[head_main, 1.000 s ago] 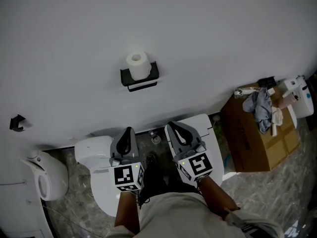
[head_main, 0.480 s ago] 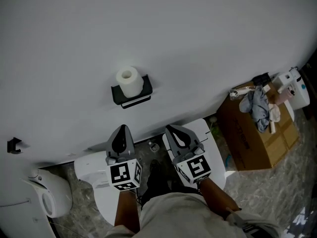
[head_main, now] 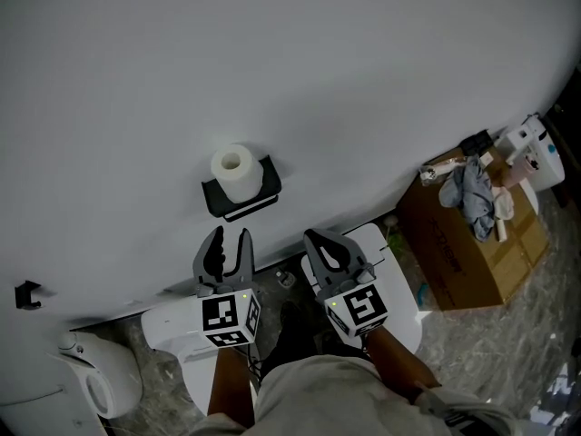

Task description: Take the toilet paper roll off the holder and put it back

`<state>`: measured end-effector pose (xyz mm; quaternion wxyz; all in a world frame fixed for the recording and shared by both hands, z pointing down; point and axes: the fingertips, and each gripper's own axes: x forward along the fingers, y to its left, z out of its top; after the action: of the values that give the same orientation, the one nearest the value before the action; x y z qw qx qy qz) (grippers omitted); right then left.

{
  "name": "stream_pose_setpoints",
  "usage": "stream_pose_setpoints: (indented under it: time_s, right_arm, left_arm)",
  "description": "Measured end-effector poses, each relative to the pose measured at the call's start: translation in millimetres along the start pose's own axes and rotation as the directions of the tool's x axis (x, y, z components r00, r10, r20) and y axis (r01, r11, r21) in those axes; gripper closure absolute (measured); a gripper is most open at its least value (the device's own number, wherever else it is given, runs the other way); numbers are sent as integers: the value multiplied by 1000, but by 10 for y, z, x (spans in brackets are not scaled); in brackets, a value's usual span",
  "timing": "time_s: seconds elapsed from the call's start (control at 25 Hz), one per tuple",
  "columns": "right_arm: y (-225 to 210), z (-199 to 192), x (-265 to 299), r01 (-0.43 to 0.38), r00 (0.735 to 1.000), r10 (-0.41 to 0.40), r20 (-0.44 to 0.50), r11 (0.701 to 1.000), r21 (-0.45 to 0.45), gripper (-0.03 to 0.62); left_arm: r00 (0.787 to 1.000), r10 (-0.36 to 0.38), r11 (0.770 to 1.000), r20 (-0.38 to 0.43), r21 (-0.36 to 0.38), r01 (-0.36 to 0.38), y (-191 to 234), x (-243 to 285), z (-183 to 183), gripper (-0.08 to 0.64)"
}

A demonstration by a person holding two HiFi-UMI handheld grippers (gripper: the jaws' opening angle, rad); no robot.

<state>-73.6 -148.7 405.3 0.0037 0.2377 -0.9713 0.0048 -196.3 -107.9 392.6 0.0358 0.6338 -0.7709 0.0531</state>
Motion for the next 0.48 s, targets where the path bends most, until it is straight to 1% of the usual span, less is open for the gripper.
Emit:
stream_pose_setpoints:
  time_s: [0.12, 0.28, 0.48]
  right_arm:
    - [-3, -14, 39, 12, 1000, -12, 17, 1000, 3, 588]
    - [-26, -51, 64, 29, 1000, -29, 9, 1000, 1, 589]
    - [-122, -99, 113, 50, 999, -50, -9, 999, -2, 588]
  left_arm:
    - [1000, -15, 1000, 1, 1, 15, 40, 76, 5, 351]
    - [1000, -21, 1000, -8, -3, 21, 104, 197, 17, 257]
    - [999, -35, 999, -16, -6, 35, 153, 362, 27, 213]
